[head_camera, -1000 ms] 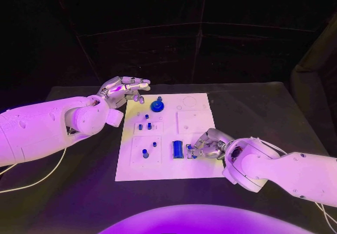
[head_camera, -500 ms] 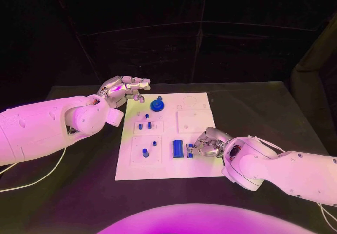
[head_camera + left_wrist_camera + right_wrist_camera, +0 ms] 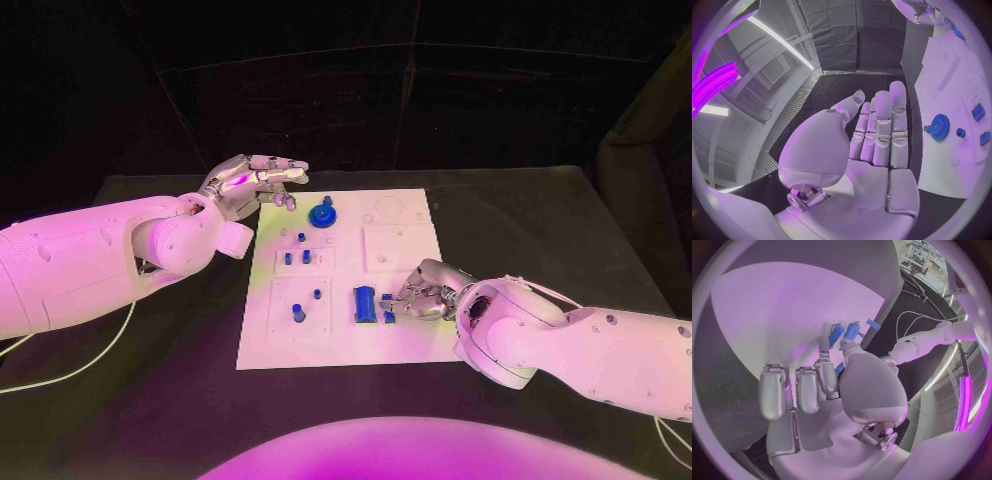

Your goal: Assemble the parts on the task board

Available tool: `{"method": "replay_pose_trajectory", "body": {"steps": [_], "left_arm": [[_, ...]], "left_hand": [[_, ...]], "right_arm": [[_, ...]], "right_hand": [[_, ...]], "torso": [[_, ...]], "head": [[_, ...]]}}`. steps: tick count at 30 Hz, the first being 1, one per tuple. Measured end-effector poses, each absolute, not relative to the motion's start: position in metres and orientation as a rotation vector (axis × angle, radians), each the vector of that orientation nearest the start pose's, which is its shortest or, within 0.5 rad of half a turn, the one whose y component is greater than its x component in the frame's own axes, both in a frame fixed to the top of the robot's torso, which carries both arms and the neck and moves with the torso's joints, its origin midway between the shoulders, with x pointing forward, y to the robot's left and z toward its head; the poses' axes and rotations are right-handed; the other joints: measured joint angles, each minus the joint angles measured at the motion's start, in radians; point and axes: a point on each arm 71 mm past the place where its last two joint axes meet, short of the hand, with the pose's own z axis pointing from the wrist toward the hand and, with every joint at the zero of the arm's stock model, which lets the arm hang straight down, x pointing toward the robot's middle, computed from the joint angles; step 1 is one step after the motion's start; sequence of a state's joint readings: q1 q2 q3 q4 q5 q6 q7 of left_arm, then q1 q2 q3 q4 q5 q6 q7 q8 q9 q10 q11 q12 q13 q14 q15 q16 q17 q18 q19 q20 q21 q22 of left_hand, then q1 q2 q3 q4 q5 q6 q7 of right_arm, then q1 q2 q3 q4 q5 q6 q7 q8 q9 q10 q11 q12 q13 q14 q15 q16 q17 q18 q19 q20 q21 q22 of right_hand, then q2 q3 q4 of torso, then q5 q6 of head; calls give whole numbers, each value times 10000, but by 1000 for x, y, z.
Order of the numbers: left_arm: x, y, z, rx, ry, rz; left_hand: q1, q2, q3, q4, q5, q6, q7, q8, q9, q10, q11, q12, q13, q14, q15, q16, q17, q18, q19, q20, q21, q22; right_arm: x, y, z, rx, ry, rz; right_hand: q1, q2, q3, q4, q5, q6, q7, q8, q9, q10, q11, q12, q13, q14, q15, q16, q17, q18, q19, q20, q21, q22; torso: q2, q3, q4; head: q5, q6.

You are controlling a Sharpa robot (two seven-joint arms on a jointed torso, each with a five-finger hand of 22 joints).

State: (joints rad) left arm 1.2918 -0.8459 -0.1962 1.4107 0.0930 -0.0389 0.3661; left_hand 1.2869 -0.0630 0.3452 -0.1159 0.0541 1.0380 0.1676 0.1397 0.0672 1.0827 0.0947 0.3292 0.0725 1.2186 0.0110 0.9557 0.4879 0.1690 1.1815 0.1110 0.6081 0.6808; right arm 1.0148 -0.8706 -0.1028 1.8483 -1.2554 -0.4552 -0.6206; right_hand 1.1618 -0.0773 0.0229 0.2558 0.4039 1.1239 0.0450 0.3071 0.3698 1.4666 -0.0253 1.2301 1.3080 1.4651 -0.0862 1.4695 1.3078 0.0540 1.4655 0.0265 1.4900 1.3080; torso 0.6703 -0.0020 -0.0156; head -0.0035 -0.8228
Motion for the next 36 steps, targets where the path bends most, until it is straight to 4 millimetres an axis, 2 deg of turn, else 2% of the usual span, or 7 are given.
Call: {"method": "replay_pose_trajectory", "body": {"steps": [3, 5, 11, 16, 27, 32, 36], "left_arm": [[500, 235, -197, -11525, 15788, -16366], [500, 235, -197, -11525, 15789, -16366], [500, 236, -197, -11528, 15789, -16361], [500, 236, -197, -11532, 15785, -16354], [501, 237, -197, -11540, 15773, -16329], [501, 237, -197, -11539, 15776, -16331], [501, 237, -197, -11540, 15776, -16329]], "left_hand": [[0, 0, 0, 0, 0, 0, 0, 0, 0, 0, 0, 0, 0, 0, 0, 0, 0, 0, 0, 0, 0, 0], [0, 0, 0, 0, 0, 0, 0, 0, 0, 0, 0, 0, 1, 0, 0, 0, 0, 0, 0, 0, 0, 0], [0, 0, 0, 0, 0, 0, 0, 0, 0, 0, 0, 0, 1, 0, 0, 0, 0, 0, 0, 0, 0, 0], [0, 0, 0, 0, 0, 0, 0, 0, 0, 0, 0, 0, 2, 0, 0, 0, 1, 0, 0, 0, 0, 1], [0, 0, -96, 12, 0, 0, 0, 0, 0, 0, 0, 0, 2, 0, 0, 0, -16, 1, 0, 0, 0, -22], [0, 0, -96, 12, 0, 0, 0, 0, 0, 0, 0, 0, 3, 0, 0, 0, -15, 1, 0, 0, 0, -21], [0, 0, -95, 12, 0, 0, 0, -1, 0, 0, 0, 0, 3, 0, 0, 0, -15, 1, 0, 0, 0, -21]], "right_arm": [[373, -157, -265, 3568, 20526, 5543], [373, -156, -265, 3526, 20498, 5536], [372, -157, -263, 3411, 20443, 5579], [368, -162, -261, 3214, 20460, 5731], [365, -170, -259, 2730, 20572, 6038], [366, -171, -261, 2651, 20657, 5986], [368, -170, -263, 2630, 20716, 5901]], "right_hand": [[-53, 53, -273, 119, -843, -17, -16, 59, 88, 0, 0, 0, 0, 0, 0, 0, 0, 0, 0, 0, 0, 0], [-53, 53, -443, 166, -1203, -60, -25, 62, 145, 0, 0, 0, 0, 0, 0, 0, 0, 0, 0, 0, 0, 0], [-53, 53, -602, 145, -1528, -91, -12, 114, 216, 0, 1, 0, 0, 0, 1, 0, -1, 0, 0, 0, 0, -1], [653, -34, -815, -335, -1946, -241, 50, 113, 299, -1, 1, -43, 2, 0, 1, -50, -1, 0, -1, 1, 0, -2], [767, -26, -923, -441, -1982, -242, 50, 149, 333, -1, 2, -43, 6, 0, 1, -53, -2, 0, -1, 1, 0, -2], [1011, 219, -957, -544, -1837, -275, 16, 149, 370, -1, 2, -42, 14, 0, 2, -53, -3, 0, -1, 2, 0, -3], [1075, 283, -980, -577, -1825, -275, 17, 148, 377, -1, 2, -39, 29, 0, 2, -53, -3, 1, -1, 1, 0, -3]], "torso": [[0, 0, -3], [0, 0, -3], [-3, 4, -3], [-6, 10, -3], [-12, 6, -19], [-11, 5, 1], [-3, 5, 9]], "head": [[-5, 0], [-11, -3], [-18, -9], [-20, -1], [-2, 12], [-28, 27], [-10, 16]]}}
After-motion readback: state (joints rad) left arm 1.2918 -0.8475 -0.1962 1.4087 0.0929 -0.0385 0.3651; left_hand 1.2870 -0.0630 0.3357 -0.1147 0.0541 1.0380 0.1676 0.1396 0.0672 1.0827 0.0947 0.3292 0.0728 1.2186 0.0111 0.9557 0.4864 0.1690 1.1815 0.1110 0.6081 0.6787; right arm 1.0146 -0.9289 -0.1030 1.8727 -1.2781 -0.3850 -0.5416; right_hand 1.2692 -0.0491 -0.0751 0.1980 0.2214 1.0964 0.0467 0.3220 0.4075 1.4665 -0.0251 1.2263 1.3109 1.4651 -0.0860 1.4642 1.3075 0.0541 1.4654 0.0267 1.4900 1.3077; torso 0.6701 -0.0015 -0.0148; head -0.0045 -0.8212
